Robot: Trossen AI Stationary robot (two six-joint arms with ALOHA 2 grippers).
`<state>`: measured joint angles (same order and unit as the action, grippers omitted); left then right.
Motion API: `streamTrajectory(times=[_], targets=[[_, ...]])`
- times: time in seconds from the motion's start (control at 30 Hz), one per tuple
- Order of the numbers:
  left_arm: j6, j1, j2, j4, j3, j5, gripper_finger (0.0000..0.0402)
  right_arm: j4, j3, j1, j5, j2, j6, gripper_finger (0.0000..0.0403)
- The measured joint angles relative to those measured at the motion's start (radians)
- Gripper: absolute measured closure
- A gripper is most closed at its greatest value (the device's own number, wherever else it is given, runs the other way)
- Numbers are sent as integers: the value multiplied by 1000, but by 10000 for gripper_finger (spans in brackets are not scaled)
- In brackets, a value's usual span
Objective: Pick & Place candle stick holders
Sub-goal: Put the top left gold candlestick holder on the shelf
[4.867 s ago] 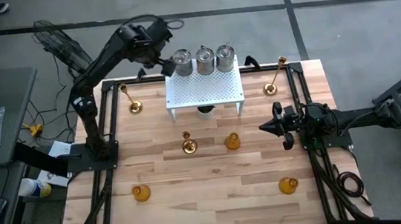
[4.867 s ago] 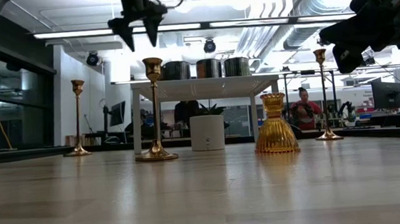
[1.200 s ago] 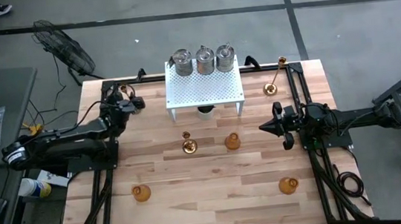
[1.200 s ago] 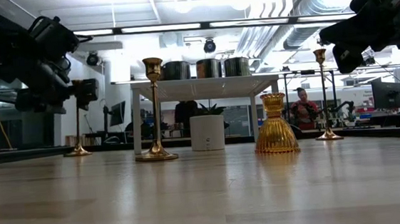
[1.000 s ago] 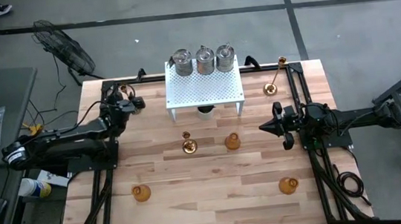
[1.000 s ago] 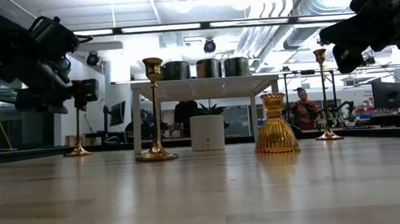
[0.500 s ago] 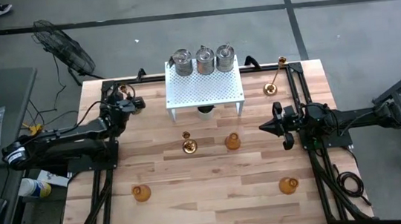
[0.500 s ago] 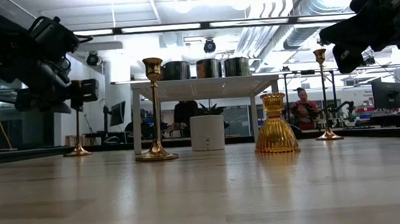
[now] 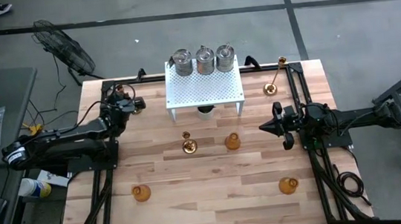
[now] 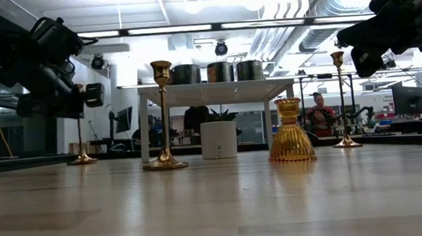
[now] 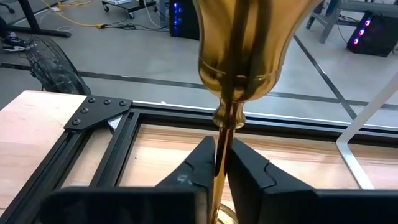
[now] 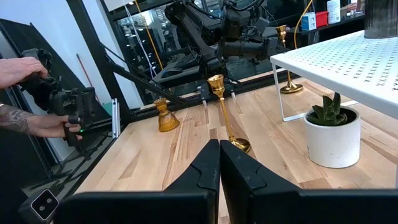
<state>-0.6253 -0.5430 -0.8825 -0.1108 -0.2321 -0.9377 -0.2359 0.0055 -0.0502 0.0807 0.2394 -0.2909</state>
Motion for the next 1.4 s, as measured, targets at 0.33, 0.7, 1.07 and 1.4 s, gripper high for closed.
streamTrajectory(times=[0.33, 0.7, 1.07, 1.4], targets=[[0, 0, 0, 0, -1, 12, 375, 0, 0, 0, 0, 0, 0, 400], [-3, 0, 33, -5, -1, 62, 386, 0, 0, 0, 0, 0, 0, 400], [198, 1, 55, 126, -191, 154, 391, 0, 0, 0, 0, 0, 0, 400], [189, 0, 38, 458, -474, 179, 390, 0, 0, 0, 0, 0, 0, 400]])
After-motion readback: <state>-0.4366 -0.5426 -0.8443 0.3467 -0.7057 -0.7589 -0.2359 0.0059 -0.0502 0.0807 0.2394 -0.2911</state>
